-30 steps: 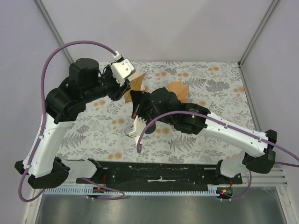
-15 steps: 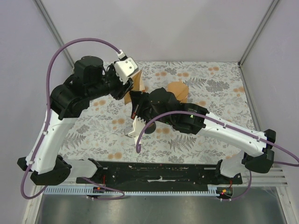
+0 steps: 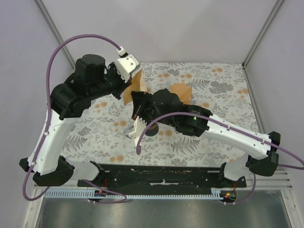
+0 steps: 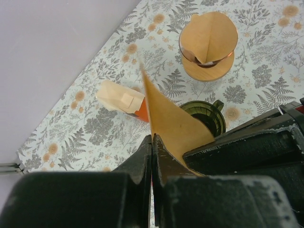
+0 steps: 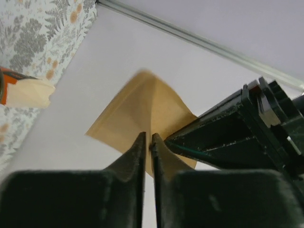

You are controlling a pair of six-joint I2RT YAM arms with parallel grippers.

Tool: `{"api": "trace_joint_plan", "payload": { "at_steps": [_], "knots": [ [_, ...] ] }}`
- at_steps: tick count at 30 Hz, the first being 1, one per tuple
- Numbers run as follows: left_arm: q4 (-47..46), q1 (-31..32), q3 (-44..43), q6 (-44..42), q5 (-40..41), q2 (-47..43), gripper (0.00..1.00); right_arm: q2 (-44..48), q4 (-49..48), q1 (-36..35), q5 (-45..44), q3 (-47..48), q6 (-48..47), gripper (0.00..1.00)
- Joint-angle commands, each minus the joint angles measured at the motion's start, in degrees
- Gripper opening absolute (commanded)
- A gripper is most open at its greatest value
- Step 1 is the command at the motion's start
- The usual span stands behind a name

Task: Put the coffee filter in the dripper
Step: Place the coffee filter in the coffee dripper.

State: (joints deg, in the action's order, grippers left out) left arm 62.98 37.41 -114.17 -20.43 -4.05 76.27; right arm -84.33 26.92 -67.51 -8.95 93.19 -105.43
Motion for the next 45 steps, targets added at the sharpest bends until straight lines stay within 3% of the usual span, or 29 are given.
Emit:
{"api": "trace_joint_plan", "payload": {
  "at_steps": [1,3,5,11,16,19,22,26,30,34,39,45],
  "knots": [
    [-6.45,0.21,2.53,0.13,2.03,-4.10,0.02,1.19,-7.74,0.27,2.52,0.50,10.82,0.23],
    [-10.84,0.21,6.48,-1.89,3.87,-7.08,0.02,1.19,-11.00,0.44,4.37,0.85,16.19,0.43],
    [-15.76,0.21,11.14,-4.08,7.56,-9.99,0.02,1.45,-13.98,0.53,7.35,1.03,21.90,0.56],
    [-29.82,0.21,21.25,-5.50,12.04,-16.14,0.02,5.66,-19.95,3.07,23.95,0.42,47.90,0.76],
    [-41.86,0.21,29.17,-6.47,18.02,-20.01,0.02,7.87,-32.25,8.52,26.71,-1.61,79.08,0.83],
    [-48.72,0.30,33.91,-6.38,18.82,-21.86,0.02,6.56,-40.52,10.90,18.39,-1.26,100.44,0.79],
    [-54.88,0.30,38.31,-6.03,18.38,-23.27,0.02,1.56,-38.01,12.22,13.43,3.21,116.11,0.74],
    [-60.33,0.38,43.49,-3.75,17.59,-25.03,0.02,-4.69,-27.01,12.75,9.31,14.64,121.85,0.67],
    [-64.72,0.47,46.84,-0.85,16.88,-26.17,0.02,-5.05,-25.27,12.93,6.76,14.74,124.50,0.60],
    [-67.54,0.47,48.34,3.36,19.07,-26.79,0.02,-3.30,-24.19,12.92,3.76,10.81,124.50,0.60],
    [-67.64,-1.89,49.66,17.14,21.37,-27.67,0.02,0.31,-31.14,10.83,6.06,0.77,118.45,0.62],
    [-68.42,-6.02,52.82,28.50,18.74,-28.72,0.02,-3.81,-27.36,2.74,-7.73,4.98,104.48,0.66]
  ]
}}
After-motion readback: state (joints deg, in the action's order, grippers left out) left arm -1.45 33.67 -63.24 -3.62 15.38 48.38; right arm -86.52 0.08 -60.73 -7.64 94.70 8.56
